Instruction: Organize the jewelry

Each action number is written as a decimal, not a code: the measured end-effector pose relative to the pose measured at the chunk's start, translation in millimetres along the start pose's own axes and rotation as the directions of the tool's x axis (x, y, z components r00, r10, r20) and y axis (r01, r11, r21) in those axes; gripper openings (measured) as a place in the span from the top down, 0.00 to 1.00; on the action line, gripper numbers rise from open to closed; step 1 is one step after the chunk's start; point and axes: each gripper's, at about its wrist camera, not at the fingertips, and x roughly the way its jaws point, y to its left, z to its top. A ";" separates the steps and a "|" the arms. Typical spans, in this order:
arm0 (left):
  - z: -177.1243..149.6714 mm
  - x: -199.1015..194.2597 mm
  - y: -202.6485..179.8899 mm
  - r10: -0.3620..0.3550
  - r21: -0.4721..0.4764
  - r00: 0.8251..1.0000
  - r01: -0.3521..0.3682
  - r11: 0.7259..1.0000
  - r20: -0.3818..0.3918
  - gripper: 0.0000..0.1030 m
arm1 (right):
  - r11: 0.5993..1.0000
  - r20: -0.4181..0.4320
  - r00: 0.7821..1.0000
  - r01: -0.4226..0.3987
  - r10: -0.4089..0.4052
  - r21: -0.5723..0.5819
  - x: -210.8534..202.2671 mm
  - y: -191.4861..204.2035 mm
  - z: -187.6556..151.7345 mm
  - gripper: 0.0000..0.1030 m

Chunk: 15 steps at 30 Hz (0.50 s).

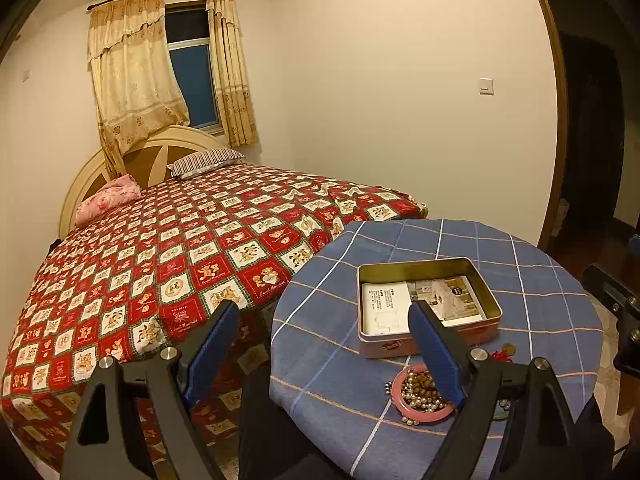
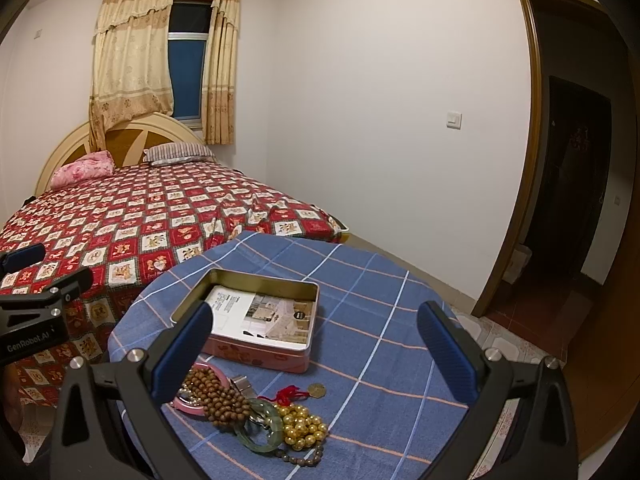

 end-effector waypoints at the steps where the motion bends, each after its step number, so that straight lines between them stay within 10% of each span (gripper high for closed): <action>1: 0.6 0.0 -1.3 0.001 0.002 1.000 -0.001 1.000 -0.002 0.16 | 1.000 0.000 1.000 0.001 -0.001 0.000 2.7 -0.2 0.8 0.00; 15: -1.8 -0.5 2.6 0.005 0.003 1.000 -0.005 1.000 -0.002 0.16 | 1.000 -0.003 1.000 -0.002 0.002 0.004 2.0 -2.4 -0.4 0.00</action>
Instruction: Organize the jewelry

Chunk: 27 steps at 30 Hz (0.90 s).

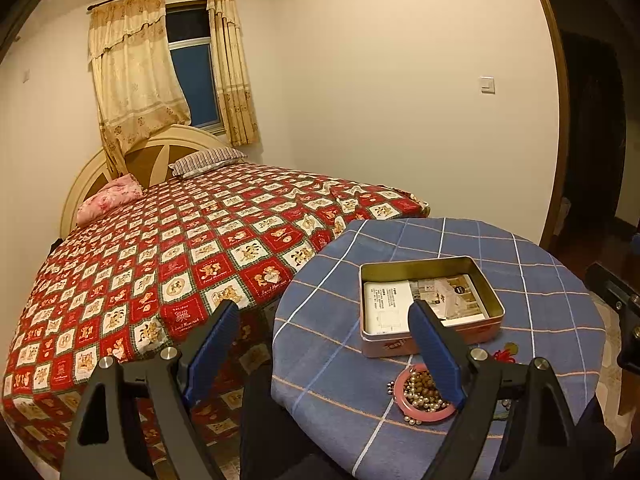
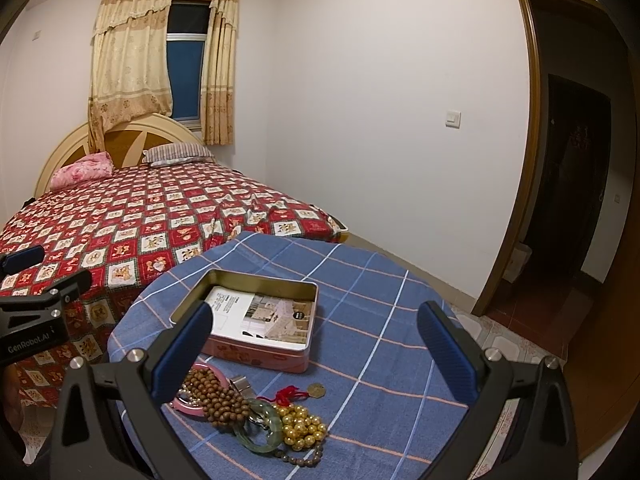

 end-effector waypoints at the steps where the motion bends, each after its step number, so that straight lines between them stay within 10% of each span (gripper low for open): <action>1: 0.4 0.0 -0.4 -0.001 0.000 1.000 0.001 1.000 0.001 0.16 | 1.000 0.000 1.000 0.000 0.000 0.000 0.1 0.0 0.0 0.00; 27: 0.2 -1.0 1.3 0.000 0.001 1.000 0.000 1.000 -0.005 0.16 | 1.000 -0.004 1.000 -0.001 0.001 0.001 1.5 -2.6 -1.2 0.00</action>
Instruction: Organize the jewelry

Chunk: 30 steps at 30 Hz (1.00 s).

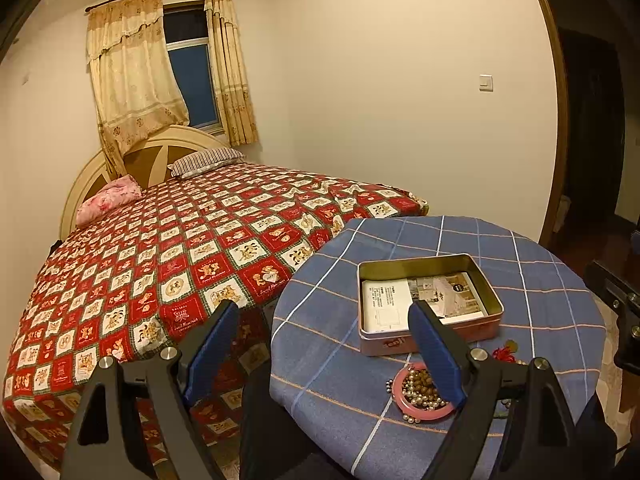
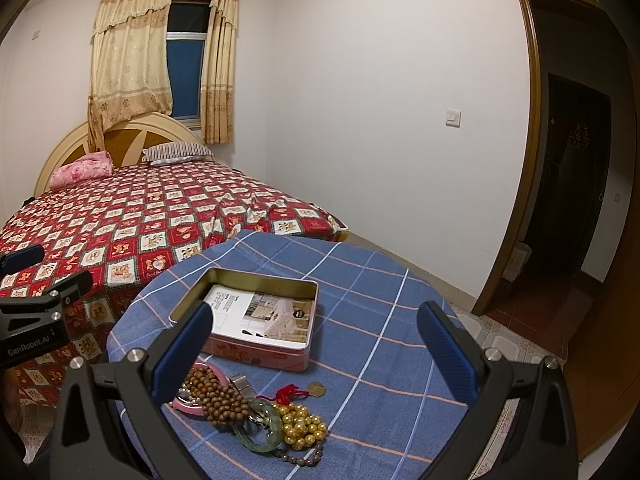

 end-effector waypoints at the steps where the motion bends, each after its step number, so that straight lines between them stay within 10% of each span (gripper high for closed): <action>1: -0.9 -0.3 -1.8 0.001 0.001 1.000 -0.001 1.000 0.000 0.16 | 1.000 0.000 1.000 0.001 -0.001 0.000 0.2 -0.1 -0.3 0.00; 30: -24.6 37.6 -10.9 0.009 0.030 0.996 -0.006 1.000 -0.085 0.16 | 0.999 -0.039 0.998 0.053 -0.054 -0.010 23.7 -7.5 -19.0 0.00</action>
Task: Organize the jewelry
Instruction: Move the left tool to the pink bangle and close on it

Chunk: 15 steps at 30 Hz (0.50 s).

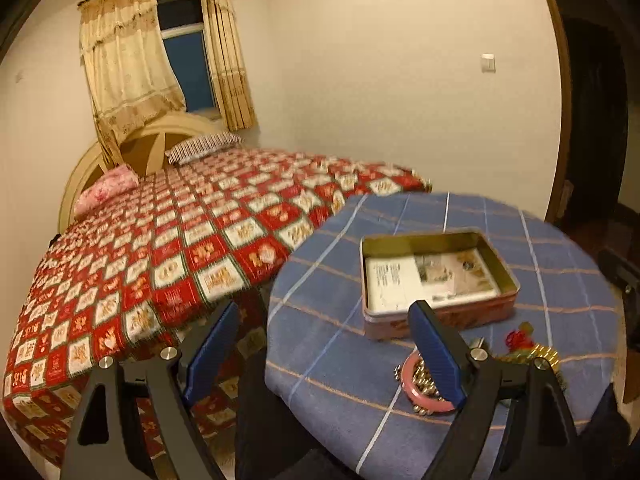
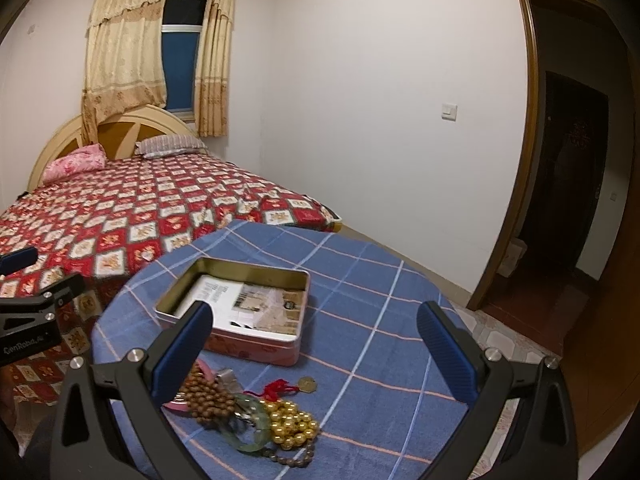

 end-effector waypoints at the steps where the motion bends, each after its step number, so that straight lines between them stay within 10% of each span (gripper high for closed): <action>1: -2.3 4.5 -0.8 -0.002 0.002 1.000 0.002 1.000 -0.007 0.16 | 1.000 -0.010 1.000 0.008 -0.008 -0.001 4.6 -1.5 -4.2 0.00; 15: -49.4 63.1 -39.3 -0.098 0.064 0.983 0.109 0.992 -0.156 0.22 | 1.000 -0.208 0.978 -0.018 0.015 -0.013 53.3 -11.7 -61.7 0.13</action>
